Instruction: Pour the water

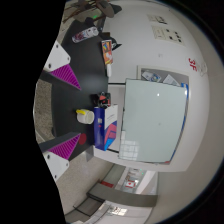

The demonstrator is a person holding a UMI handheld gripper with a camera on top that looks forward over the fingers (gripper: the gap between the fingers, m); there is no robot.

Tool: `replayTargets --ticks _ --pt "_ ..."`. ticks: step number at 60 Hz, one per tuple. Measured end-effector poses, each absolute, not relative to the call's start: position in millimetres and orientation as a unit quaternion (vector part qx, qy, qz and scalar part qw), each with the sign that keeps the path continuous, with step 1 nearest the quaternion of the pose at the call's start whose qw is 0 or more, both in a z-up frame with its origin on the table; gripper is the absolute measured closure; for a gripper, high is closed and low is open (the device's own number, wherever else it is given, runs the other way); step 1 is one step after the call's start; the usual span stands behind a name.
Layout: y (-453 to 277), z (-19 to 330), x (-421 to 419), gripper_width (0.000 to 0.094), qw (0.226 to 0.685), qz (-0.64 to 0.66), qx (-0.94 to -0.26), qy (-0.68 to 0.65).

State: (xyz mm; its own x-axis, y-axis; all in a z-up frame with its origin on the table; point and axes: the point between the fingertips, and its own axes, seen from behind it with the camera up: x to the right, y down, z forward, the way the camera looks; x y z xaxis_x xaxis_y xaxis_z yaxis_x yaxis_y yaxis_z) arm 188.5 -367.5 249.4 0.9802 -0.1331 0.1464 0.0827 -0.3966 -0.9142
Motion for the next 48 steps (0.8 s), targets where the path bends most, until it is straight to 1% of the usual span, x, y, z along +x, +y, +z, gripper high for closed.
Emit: replayTargets --ticks 11,16,23,28,36,40,48 --pt "-375 230 178 0.0089 0.535 -0.111 -0.838 0.021" --pt "-379 205 166 0.0091 0.528 -0.123 -0.840 0.023" --pt "-395 156 133 0.0091 0.510 -0.125 -0.850 0.025" --pt "-411 115 93 0.0082 0.487 -0.115 -0.865 0.026" --pt "-416 67 4 0.0095 0.477 -0.085 -0.875 0.025" --pt "-405 51 -44 0.0093 0.479 -0.061 -0.876 0.023" --pt "-354 43 -132 0.0091 0.502 -0.015 -0.865 -0.001"
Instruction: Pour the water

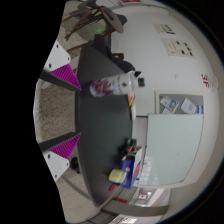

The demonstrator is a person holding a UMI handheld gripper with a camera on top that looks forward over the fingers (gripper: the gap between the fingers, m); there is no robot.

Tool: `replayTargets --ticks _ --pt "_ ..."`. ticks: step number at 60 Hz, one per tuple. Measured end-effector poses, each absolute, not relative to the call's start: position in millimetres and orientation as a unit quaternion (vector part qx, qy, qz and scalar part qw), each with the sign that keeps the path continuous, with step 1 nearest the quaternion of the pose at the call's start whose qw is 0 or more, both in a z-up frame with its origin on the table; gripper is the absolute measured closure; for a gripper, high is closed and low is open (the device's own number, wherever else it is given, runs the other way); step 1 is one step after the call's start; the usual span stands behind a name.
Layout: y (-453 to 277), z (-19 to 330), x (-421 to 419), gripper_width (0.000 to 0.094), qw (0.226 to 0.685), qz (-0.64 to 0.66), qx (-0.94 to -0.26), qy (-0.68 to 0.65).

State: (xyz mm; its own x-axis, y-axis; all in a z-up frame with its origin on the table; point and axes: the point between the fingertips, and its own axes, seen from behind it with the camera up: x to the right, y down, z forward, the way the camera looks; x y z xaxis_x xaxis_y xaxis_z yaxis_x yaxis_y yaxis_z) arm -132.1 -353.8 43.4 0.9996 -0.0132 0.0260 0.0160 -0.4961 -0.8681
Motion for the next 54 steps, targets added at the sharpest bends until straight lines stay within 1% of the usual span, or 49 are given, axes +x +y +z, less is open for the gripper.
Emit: replayTargets --ticks 5,11,17,21,26,29,30,33,38,39,40,41,42,44,46,54 --pt "-313 47 -172 0.0092 0.521 -0.002 -0.853 -0.019" --pt "-268 61 -205 0.0095 0.544 0.014 -0.839 -0.027" --pt "-224 68 -217 0.0094 0.563 0.010 -0.826 -0.025" --pt "-198 65 -221 0.0097 0.571 0.006 -0.821 -0.020" --pt "-178 59 -225 0.0194 0.575 0.010 -0.818 -0.018" --pt "-169 57 -227 0.0347 0.580 0.010 -0.814 -0.022" --pt "-169 57 -227 0.0372 0.581 0.010 -0.814 -0.022" --pt "-167 58 -227 0.0387 0.587 0.010 -0.809 -0.022" --pt "-167 60 -227 0.0460 0.591 0.013 -0.807 -0.019" --pt "-167 59 -228 0.0454 0.591 0.016 -0.806 -0.020" --pt "-167 59 -229 0.0488 0.592 0.018 -0.805 -0.023" --pt "-167 59 -230 0.0489 0.593 0.020 -0.805 -0.025" --pt "-167 59 -229 0.0511 0.593 0.020 -0.805 -0.028" --pt "-167 58 -230 0.0513 0.592 0.021 -0.805 -0.033" --pt "-166 58 -229 0.0535 0.591 0.022 -0.806 -0.035" --pt "-166 62 -232 0.0537 0.586 0.039 -0.808 -0.039"
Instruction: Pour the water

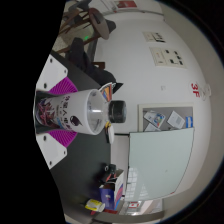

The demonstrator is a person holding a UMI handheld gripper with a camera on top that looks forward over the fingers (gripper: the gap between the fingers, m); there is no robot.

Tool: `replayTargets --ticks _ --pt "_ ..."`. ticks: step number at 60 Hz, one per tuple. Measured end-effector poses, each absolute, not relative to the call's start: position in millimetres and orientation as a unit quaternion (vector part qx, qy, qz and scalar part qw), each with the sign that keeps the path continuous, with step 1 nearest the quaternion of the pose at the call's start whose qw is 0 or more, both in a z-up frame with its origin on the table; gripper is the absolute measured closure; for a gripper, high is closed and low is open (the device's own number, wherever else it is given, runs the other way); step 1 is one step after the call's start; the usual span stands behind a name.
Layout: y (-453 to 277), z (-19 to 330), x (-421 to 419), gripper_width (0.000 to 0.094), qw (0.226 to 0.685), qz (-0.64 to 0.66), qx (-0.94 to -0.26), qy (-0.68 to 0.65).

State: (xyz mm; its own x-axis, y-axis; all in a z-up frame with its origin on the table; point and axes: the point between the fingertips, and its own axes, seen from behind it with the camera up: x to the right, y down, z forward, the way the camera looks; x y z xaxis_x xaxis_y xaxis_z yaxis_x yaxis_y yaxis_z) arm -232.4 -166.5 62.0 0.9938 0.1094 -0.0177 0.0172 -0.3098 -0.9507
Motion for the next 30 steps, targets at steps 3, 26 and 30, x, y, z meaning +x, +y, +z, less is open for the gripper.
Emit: replayTargets --ticks 3,26,30 --pt "-166 75 -232 0.0536 0.587 0.055 -0.807 -0.035" --pt "-131 295 -151 0.0536 0.609 0.414 -0.668 0.106" --pt "-118 325 -109 0.0538 0.592 0.492 -0.622 0.142"
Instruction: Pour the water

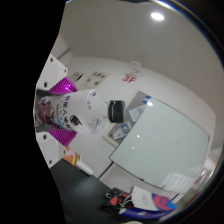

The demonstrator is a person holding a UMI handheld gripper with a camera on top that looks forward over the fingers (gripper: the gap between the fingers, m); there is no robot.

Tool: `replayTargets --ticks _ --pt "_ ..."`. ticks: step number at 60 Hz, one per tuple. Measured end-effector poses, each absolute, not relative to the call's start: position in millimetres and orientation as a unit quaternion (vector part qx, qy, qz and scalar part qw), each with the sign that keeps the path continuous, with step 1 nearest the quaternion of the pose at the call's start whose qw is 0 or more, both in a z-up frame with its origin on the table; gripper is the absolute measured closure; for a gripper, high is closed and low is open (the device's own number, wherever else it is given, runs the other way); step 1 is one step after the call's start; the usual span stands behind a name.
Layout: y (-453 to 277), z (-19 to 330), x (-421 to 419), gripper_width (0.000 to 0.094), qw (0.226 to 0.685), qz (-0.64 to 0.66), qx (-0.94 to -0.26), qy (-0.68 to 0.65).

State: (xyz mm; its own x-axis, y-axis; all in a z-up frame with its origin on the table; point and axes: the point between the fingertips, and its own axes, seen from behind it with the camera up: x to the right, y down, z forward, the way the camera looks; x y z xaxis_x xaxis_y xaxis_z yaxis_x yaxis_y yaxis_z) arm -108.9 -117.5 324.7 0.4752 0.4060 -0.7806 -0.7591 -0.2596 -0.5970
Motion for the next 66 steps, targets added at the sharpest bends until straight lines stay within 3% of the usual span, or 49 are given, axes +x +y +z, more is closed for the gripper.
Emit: replayTargets --ticks 5,11,26,34,41,50,51,58,66 --pt "-102 353 -55 0.0539 0.548 0.595 -0.554 0.194" --pt "-78 349 31 0.0536 0.493 0.675 -0.468 0.289" --pt "-40 242 185 0.0536 0.357 0.742 -0.280 0.493" --pt "-42 209 200 0.0536 0.325 0.736 -0.268 0.529" --pt "-34 214 204 0.0535 0.309 0.739 -0.284 0.527" --pt "-29 266 195 0.0539 0.383 0.716 -0.389 0.434" --pt "-54 273 199 0.0539 0.400 0.713 -0.398 0.417" --pt "-41 330 225 0.0542 0.519 0.622 -0.499 0.307" --pt "-47 347 313 0.0538 0.668 0.389 -0.602 0.198"
